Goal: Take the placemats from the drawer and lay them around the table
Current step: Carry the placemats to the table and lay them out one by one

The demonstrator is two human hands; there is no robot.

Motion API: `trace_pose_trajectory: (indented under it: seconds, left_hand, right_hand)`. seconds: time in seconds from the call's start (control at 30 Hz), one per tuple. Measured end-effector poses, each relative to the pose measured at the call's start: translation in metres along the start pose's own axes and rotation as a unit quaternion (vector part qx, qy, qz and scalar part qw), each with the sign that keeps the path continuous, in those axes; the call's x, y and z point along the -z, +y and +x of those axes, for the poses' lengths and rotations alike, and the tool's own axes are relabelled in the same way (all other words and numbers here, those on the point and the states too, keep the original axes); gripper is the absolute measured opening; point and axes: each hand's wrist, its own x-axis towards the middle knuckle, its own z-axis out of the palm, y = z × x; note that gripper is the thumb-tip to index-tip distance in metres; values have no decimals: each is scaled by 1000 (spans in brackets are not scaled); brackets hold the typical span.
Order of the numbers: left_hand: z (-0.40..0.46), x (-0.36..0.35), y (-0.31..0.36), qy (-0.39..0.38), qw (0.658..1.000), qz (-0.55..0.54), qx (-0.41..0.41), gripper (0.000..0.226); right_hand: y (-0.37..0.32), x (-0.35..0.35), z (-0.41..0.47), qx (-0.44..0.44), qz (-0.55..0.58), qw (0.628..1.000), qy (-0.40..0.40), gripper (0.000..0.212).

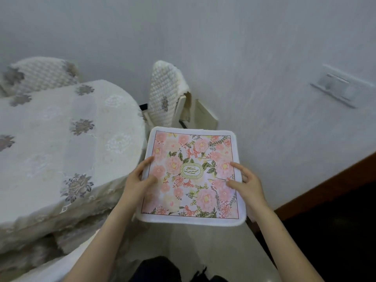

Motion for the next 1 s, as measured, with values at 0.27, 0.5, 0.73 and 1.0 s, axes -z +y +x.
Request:
trace_pose_trajectory:
  seconds: [0.27, 0.5, 0.73, 1.0]
  left_hand:
    - [49, 0, 1, 144, 989, 18, 21, 54]
    - [133, 28, -8, 223, 974, -6, 32, 56]
    - [225, 62, -2, 286, 956, -46, 51, 58]
    - [284, 92, 6, 367, 923, -75, 82, 59]
  right_hand:
    - [-30, -39, 117, 1, -47, 988, -144, 58]
    - [-56, -116, 230, 22, -90, 972, -215, 58]
    - [-108, -206, 324, 32, -147, 952, -265, 56]
    - [-137, -293, 405, 36, -194, 917, -346, 55]
